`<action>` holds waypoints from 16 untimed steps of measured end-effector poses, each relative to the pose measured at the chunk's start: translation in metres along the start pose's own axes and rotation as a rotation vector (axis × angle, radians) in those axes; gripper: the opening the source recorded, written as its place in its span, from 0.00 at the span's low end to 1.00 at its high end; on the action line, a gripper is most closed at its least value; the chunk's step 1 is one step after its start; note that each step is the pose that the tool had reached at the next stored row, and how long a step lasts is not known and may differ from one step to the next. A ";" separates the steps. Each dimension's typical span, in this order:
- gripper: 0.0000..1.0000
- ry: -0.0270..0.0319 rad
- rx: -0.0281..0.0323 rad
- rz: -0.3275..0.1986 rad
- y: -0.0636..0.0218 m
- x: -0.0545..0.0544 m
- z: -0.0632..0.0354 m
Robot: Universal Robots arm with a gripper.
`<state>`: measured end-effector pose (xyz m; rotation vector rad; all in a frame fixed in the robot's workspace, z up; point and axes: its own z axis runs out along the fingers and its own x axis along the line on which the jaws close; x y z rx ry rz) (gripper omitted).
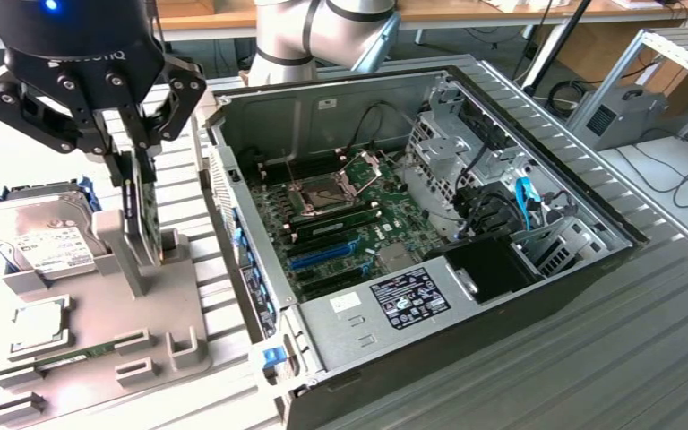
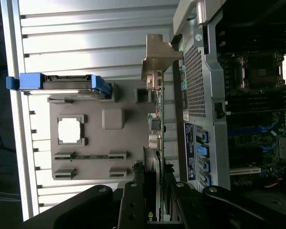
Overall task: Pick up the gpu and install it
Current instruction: 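Pick up the gpu and move the gpu toward the slot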
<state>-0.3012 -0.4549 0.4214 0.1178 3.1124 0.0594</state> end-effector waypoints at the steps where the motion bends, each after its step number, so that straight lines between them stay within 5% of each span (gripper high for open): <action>1: 0.26 0.0000 0.0000 0.000 0.0000 0.000 -0.0004; 16: 0.26 0.0000 0.0001 0.000 0.0003 0.000 -0.0066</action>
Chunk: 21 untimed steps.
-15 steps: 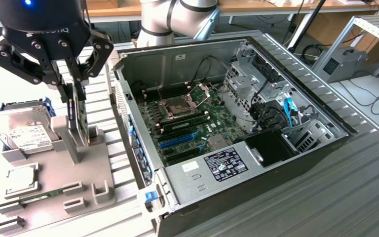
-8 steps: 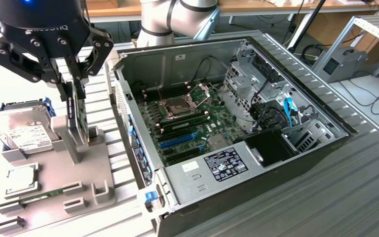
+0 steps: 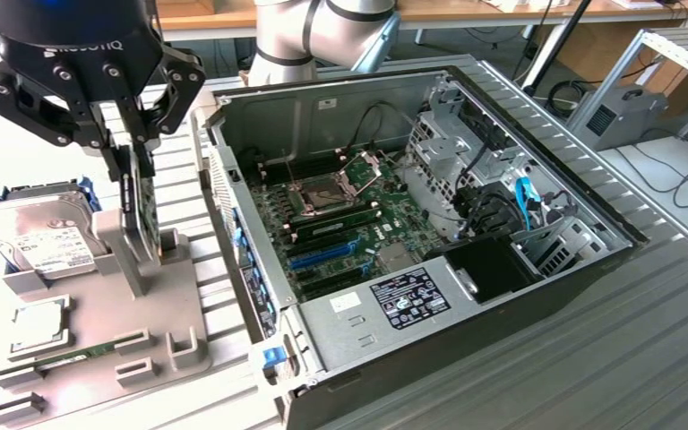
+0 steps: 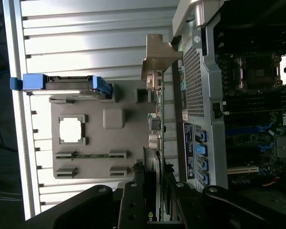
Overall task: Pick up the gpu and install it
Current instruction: 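Pick up the gpu and move the gpu toward the slot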
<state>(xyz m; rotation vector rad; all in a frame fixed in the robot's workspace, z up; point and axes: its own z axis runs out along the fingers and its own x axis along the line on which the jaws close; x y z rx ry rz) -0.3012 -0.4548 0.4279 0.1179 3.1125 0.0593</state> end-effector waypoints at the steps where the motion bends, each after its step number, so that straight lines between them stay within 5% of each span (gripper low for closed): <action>1: 0.26 0.0000 0.0000 0.000 0.0000 0.000 -0.0004; 21: 0.26 0.0000 0.0000 0.000 0.0003 0.000 -0.0080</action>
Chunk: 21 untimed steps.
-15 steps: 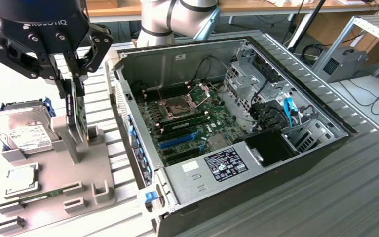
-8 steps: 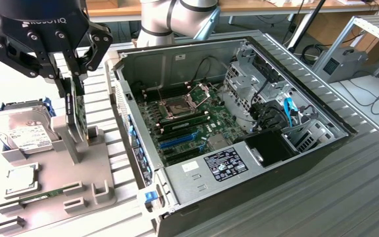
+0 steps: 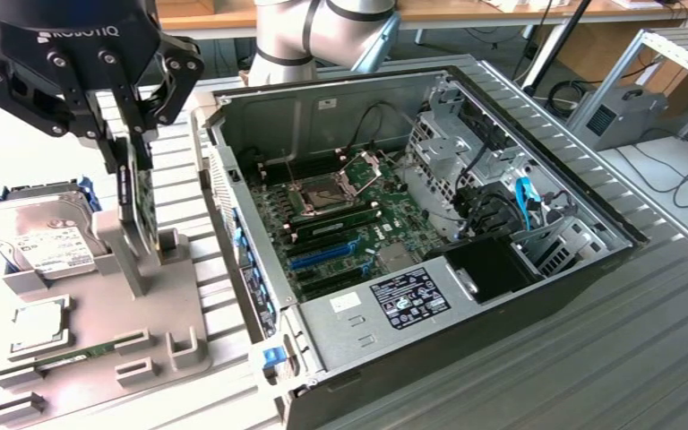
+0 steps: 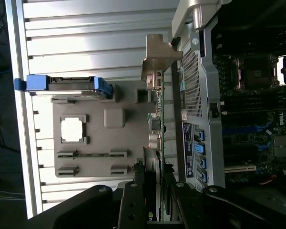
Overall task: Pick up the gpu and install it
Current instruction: 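Pick up the gpu and move the gpu toward the slot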
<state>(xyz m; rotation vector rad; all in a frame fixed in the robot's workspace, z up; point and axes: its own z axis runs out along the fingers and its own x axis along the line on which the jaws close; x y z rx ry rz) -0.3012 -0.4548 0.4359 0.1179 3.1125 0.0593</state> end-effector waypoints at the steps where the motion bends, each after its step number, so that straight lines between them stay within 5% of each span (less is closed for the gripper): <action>1: 0.26 0.0000 -0.0001 0.000 0.0000 0.000 -0.0004; 21: 0.26 0.0000 -0.0001 0.000 0.0003 0.000 -0.0093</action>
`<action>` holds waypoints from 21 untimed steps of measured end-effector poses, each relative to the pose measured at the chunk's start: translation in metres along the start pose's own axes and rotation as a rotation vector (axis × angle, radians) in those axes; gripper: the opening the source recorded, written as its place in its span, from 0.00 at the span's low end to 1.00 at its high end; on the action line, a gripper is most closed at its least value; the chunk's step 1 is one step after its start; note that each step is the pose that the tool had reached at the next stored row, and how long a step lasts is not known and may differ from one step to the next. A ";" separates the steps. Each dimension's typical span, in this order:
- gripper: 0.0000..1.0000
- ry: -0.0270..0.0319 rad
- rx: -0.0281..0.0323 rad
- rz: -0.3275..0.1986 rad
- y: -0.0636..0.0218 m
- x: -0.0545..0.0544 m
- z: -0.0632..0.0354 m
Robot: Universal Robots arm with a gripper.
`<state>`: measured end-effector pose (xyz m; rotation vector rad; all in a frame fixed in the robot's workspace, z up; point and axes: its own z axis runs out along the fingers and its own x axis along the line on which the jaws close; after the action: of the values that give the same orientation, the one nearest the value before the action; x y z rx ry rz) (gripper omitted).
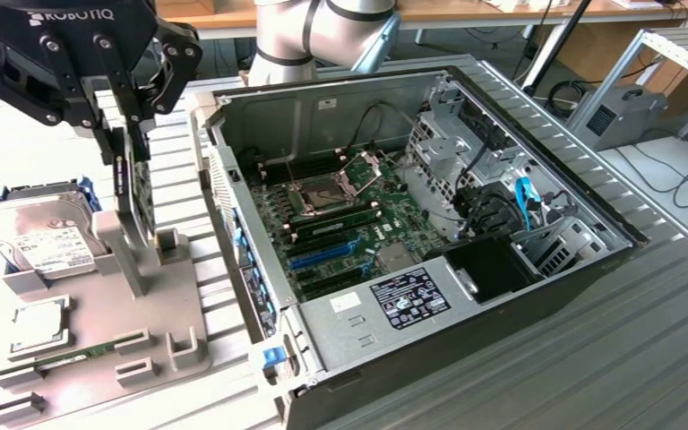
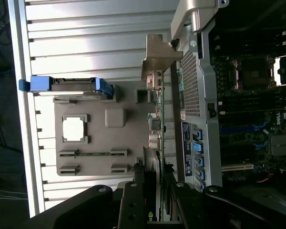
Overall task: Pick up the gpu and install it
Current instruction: 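Pick up the gpu and move the gpu toward the slot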
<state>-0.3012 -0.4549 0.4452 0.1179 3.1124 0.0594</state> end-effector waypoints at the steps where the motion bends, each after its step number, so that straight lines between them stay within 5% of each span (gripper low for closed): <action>1: 0.26 0.0000 0.0000 0.000 0.0000 0.000 -0.0004; 21: 0.26 0.0000 0.0000 0.000 0.0004 0.000 -0.0094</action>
<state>-0.3012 -0.4549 0.4546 0.1179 3.1124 0.0594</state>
